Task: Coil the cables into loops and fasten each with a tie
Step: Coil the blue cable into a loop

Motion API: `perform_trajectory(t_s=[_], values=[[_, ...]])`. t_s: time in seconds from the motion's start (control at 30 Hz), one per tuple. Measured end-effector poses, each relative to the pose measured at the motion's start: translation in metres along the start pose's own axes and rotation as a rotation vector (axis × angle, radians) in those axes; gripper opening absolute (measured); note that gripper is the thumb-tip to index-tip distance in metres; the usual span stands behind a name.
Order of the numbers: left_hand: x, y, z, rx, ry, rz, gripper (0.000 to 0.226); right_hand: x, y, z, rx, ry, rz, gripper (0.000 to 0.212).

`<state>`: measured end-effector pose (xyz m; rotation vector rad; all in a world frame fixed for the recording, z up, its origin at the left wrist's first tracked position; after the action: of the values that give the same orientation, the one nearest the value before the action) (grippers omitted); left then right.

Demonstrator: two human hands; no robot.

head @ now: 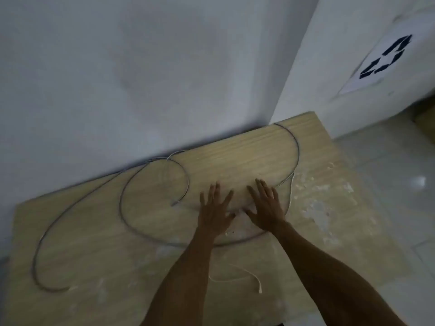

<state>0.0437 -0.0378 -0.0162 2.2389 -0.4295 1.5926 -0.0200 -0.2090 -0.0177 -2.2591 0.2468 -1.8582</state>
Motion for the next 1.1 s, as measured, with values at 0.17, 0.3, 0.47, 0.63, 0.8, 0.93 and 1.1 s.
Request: perform_trajectory(t_s=[0.17,0.3,0.47,0.63,0.8,0.93,1.1], values=[[-0.02,0.003,0.005,-0.002,0.099,-0.02,0.071,-0.009,0.009,0.002,0.082,0.069,-0.087,0.084],[-0.02,0.0,0.011,0.002,0.133,-0.078,0.069,-0.009,0.012,0.008,0.093,0.077,-0.078,0.083],[-0.023,0.0,0.011,0.0,0.146,-0.121,0.062,-0.014,0.013,0.009,0.075,0.056,-0.105,0.081],[-0.025,0.0,0.009,-0.019,0.222,-0.166,0.051,-0.02,0.015,0.015,0.054,0.042,-0.106,0.078],[-0.026,0.0,0.007,-0.055,0.285,-0.169,0.047,-0.02,0.017,0.026,0.078,0.056,-0.121,0.079],[-0.028,0.0,0.007,-0.055,0.337,-0.169,0.044,-0.021,0.016,0.029,0.114,0.027,-0.126,0.08],[-0.029,-0.001,0.008,-0.093,0.436,-0.227,0.037,-0.021,0.015,0.029,0.111,-0.007,-0.132,0.079]])
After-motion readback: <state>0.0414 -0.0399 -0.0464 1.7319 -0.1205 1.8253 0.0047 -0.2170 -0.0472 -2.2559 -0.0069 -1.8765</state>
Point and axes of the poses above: each hand's wrist, its own z-axis towards the middle knuckle, its own x-axis out of the back of the hand, y = z × x, the point moved 6 cm from there along z, towards the middle knuckle, and after that the axes turned 12 degrees about x, right-handed, at the moved point
